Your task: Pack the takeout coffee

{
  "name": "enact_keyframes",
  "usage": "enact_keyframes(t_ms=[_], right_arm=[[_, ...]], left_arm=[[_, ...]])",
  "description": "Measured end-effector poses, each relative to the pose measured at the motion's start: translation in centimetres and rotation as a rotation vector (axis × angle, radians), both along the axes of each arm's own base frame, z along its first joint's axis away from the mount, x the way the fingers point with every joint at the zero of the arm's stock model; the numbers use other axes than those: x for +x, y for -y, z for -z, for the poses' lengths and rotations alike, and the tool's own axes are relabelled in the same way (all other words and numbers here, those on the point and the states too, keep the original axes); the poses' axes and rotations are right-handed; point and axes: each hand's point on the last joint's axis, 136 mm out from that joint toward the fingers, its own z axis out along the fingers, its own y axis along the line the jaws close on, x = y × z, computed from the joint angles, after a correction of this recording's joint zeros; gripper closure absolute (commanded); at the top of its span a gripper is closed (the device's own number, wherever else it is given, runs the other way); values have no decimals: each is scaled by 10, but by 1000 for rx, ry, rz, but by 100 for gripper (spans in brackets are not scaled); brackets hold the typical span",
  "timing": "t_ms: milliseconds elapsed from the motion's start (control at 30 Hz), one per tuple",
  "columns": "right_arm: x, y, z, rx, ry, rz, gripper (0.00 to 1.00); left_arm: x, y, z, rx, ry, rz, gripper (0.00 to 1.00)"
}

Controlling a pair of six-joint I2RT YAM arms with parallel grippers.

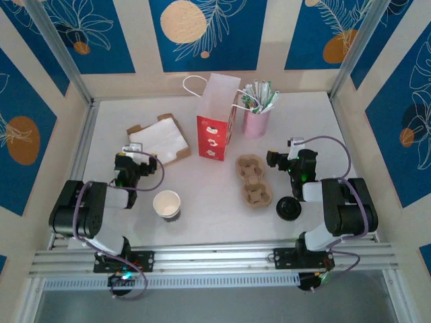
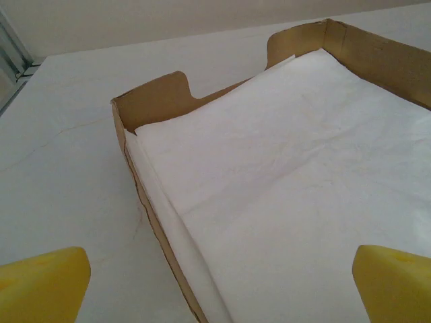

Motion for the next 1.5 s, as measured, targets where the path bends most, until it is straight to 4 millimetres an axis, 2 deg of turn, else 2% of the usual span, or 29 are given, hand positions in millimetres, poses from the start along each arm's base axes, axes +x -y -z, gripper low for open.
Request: enact_keyframes(t_ms=[1200, 1333, 1500], right_arm=[[-1, -2, 2, 1, -8, -11, 1], [-4, -4, -5, -26, -8, 9, 1], [-11, -18, -46, -63, 64, -9, 1]], left_arm=[[0, -1, 0, 2, 1, -6, 0], [-5, -11, -16, 14, 29, -65, 0], [-14, -23, -59, 3, 135, -139, 0]])
